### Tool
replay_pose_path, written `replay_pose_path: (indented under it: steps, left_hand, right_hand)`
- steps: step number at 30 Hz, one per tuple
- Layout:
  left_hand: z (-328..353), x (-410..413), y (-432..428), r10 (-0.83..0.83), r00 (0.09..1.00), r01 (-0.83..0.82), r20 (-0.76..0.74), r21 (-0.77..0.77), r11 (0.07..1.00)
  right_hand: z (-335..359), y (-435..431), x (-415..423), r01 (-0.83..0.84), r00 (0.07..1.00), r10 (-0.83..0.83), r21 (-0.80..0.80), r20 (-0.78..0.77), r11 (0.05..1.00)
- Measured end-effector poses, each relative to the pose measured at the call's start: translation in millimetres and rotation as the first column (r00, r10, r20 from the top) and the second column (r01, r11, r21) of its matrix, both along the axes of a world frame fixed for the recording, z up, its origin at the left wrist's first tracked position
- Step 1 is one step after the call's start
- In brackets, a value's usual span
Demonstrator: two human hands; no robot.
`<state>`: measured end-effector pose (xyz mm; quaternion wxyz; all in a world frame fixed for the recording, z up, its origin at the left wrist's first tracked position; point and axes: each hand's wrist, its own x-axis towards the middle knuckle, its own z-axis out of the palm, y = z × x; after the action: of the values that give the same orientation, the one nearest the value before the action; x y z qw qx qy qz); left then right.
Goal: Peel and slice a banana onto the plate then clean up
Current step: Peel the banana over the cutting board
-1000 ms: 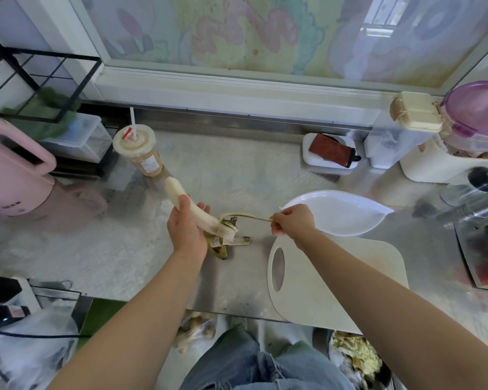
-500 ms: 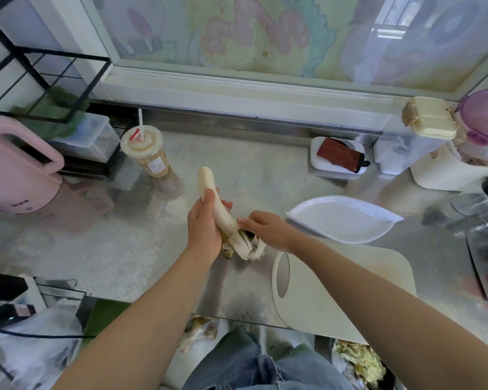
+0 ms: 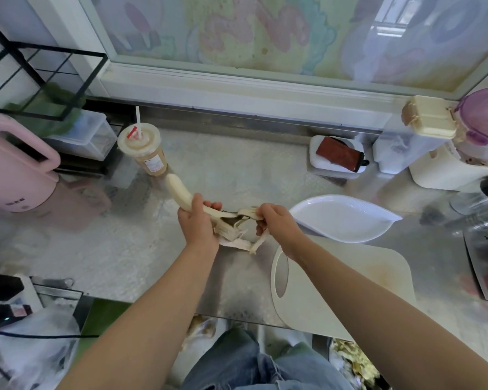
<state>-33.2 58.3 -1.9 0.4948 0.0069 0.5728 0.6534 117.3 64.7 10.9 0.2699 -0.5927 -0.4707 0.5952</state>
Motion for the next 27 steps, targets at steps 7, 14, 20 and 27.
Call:
replay_pose_path:
  steps: [7,14,20,27]
  left_hand:
    - [0,11,-8,-0.246,0.961,0.260,-0.127,0.114,0.959]
    - [-1,20,-12,-0.247,0.940,0.272,-0.236,0.083,0.959]
    - [1,-12,-3,-0.068,0.998,0.068,-0.001,0.050,0.996]
    - [5,-3,-5,-0.183,0.981,0.177,0.067,0.092,0.980]
  right_hand:
    - [-8,10,-3,-0.266,0.953,0.277,-0.099,0.120,0.959]
    - [-18,-4,-2,-0.257,0.966,0.253,-0.061,-0.057,0.965]
    - [-12,-7,22,-0.390,0.919,0.395,-0.112,0.023,0.914]
    - [-5,-3,9,-0.324,0.940,0.338,-0.185,0.050,0.928]
